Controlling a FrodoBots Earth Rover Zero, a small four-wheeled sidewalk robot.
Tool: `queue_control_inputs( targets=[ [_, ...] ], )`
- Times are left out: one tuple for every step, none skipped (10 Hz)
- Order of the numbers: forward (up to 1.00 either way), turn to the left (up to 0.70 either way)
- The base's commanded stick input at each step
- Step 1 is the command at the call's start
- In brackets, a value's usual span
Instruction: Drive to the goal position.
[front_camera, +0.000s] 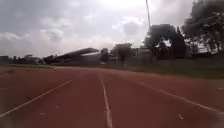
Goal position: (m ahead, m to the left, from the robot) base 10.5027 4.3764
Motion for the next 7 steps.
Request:
queue_control_inputs(
  targets=[
    [0.45,0.00],
    [0.45,0.00],
    [0.45,0.00],
    [0.45,0.00],
    [0.45,0.00],
    [0.45,0.00],
    [0.45,0.00]
  ],
)
